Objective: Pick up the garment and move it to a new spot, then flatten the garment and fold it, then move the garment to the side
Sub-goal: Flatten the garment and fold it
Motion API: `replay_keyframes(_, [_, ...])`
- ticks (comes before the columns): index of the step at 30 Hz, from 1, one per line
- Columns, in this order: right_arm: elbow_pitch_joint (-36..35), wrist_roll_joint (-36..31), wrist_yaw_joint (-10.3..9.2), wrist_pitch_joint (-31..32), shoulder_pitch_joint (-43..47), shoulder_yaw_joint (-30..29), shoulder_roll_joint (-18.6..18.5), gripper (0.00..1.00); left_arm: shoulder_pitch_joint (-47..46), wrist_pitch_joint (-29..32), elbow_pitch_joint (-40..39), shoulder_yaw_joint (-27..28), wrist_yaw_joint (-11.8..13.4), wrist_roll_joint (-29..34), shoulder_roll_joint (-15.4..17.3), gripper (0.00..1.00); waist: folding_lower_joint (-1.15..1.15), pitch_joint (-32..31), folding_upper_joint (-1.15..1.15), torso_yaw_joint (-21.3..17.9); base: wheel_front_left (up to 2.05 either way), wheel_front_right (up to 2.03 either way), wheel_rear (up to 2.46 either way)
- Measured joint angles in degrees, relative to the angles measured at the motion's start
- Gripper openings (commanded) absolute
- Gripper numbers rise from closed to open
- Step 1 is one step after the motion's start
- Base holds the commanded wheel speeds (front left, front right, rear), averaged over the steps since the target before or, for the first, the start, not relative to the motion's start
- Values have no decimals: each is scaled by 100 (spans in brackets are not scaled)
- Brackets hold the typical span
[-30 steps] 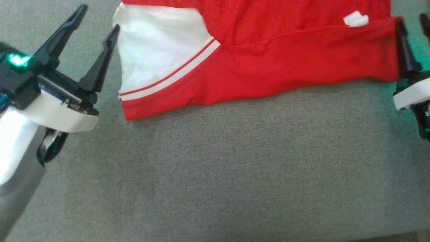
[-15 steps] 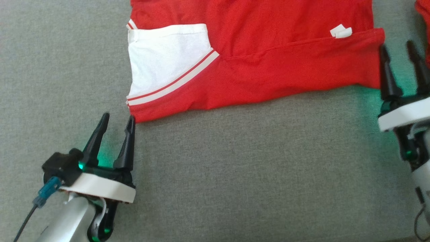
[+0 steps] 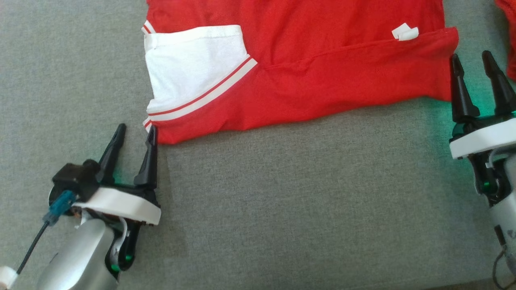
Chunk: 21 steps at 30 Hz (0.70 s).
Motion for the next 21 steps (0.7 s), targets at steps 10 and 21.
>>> replay_keyframes(10, [1,-9,0,0,0,-90,35,100,-66,516,-127,-313,-138,31,30,100,0,-40,0,-18,0,0,0])
replay_keyframes(21, [372,74,0,1,-4,8,37,100,29,677,-423,-438,-283,-27,164,0,0,-41,0,77,0,0,0])
